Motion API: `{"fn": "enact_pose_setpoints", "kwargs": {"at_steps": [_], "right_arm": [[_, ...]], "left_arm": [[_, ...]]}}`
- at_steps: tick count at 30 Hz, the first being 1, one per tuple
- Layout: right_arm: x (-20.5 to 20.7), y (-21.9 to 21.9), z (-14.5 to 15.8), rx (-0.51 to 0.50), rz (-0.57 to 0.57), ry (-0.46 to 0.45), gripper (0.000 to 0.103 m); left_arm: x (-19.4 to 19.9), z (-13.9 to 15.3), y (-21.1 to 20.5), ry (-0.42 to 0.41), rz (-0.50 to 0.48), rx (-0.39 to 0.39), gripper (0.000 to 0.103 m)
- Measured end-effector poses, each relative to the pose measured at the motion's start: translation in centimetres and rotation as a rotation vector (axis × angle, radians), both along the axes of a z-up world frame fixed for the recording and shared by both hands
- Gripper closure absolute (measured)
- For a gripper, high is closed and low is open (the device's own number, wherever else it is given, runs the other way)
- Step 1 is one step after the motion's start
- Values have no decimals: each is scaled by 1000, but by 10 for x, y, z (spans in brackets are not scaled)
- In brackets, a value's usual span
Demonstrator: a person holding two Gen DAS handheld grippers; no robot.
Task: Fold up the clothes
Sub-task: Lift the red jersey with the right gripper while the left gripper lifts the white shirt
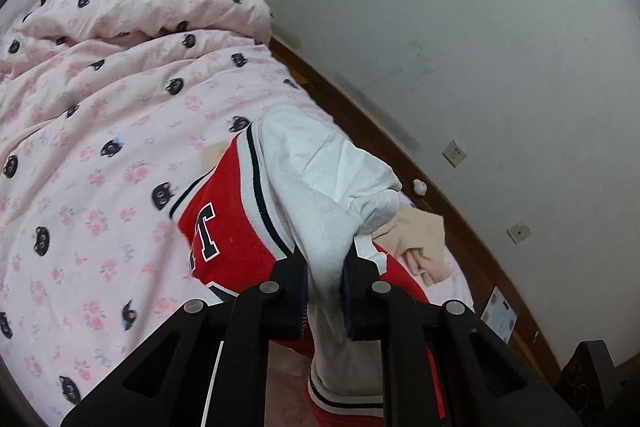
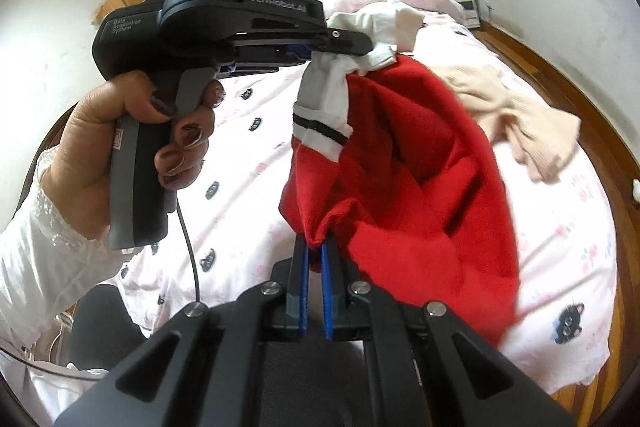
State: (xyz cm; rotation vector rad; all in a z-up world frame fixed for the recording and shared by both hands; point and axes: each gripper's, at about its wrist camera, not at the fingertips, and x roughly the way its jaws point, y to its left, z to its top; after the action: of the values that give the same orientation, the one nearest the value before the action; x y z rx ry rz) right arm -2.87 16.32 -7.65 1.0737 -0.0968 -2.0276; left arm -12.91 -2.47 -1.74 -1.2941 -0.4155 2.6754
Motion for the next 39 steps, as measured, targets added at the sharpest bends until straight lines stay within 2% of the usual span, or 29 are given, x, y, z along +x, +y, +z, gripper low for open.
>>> {"fn": "enact_pose_setpoints", "kwargs": {"at_steps": [9,13,16,21,25,31,39], "right_arm": [[2,-20,-5,41,22,-7,97],[24,-21,4,53,24,-9,99],[30,-26,10,54,32,-2,100],[31,-45,18,38,62,-8,101],[29,-76,18,31,98,-36,101],[35,-151,16,36,210,-78,101],[75,-256,-1,85,405,-117,101]], "left_arm": [[15,-5,-31,-26,17,76,87],[21,-5,-41,-20,19,94,87],[29,-2,-52,-4,34,104,94],[47,2,-92,23,120,138,95],[68,0,-137,37,204,154,95],[110,-8,-205,42,327,175,95],[182,-22,-286,54,467,184,95]]}}
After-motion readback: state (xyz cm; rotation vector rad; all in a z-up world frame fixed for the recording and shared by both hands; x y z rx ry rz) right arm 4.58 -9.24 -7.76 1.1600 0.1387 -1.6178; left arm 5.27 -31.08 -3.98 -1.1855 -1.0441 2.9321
